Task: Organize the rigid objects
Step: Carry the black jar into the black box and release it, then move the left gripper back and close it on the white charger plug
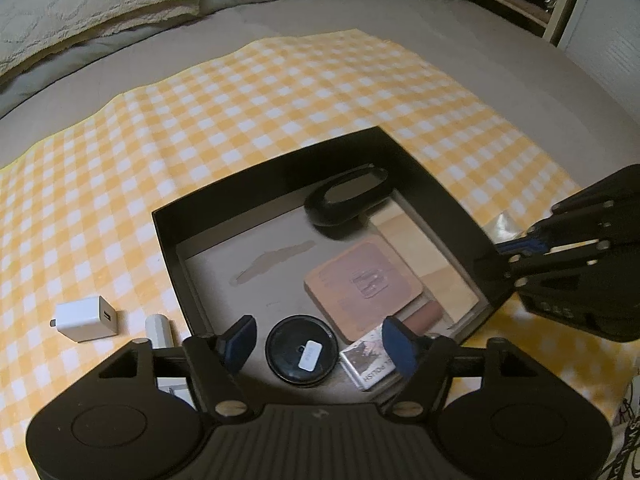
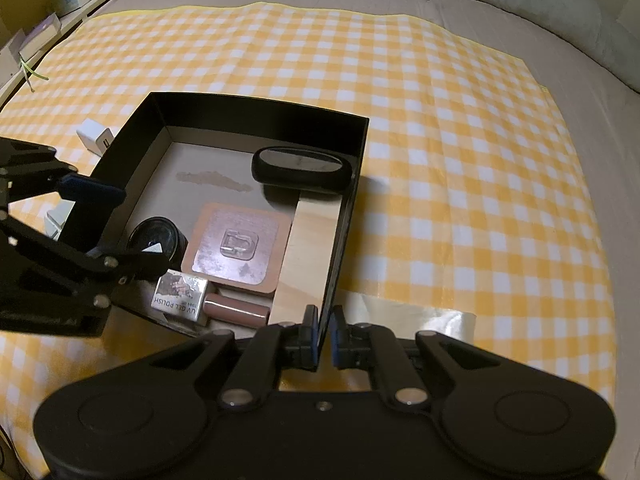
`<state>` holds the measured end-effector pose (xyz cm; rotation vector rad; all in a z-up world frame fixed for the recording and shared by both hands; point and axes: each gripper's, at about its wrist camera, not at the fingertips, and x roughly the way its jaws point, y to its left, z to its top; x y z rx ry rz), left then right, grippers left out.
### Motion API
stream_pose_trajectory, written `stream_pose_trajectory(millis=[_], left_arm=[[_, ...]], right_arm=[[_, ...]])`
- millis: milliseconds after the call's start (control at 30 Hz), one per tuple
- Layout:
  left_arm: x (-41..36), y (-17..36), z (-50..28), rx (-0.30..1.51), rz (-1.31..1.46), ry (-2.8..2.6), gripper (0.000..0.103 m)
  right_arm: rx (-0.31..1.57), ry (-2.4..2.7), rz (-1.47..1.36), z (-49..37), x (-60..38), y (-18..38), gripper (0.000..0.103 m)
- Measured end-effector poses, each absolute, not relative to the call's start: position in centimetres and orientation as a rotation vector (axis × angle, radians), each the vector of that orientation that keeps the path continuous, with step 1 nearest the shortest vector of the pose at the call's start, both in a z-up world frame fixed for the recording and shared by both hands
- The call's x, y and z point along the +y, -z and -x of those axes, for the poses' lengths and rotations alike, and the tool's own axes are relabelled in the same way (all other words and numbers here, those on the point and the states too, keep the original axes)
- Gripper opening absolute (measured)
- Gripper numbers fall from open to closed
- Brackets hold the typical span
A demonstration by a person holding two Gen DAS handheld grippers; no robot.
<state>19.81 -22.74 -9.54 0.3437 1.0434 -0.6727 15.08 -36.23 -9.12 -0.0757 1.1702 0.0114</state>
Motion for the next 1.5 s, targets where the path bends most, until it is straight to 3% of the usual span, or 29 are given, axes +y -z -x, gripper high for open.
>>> stream_pose_trajectory(millis=[167,367,933,1500], left_arm=[[-22.2,8.6,-19.1,1.019,-0.317,0.693,0.090],[-20.6,7.6,-18.0,0.983,-0.288,0.700,0.100],[-11.7,5.3,-20.9,0.893,-0.131,0.512,0.103],[-6.8,8.3,-27.1,0.918,-0.110,0.331,0.101]], right_arm=[[1.174,-0.007,0.077,-15.1,-36.2,9.3,0.007],[1.173,-0.012,0.076,-15.0,-36.3,9.3,0.007],[1.158,0.002,0.072,-15.2,-36.3,9.0,0.007],[1.138,0.044,0.044,-15.2,-36.4,9.1,0.006]])
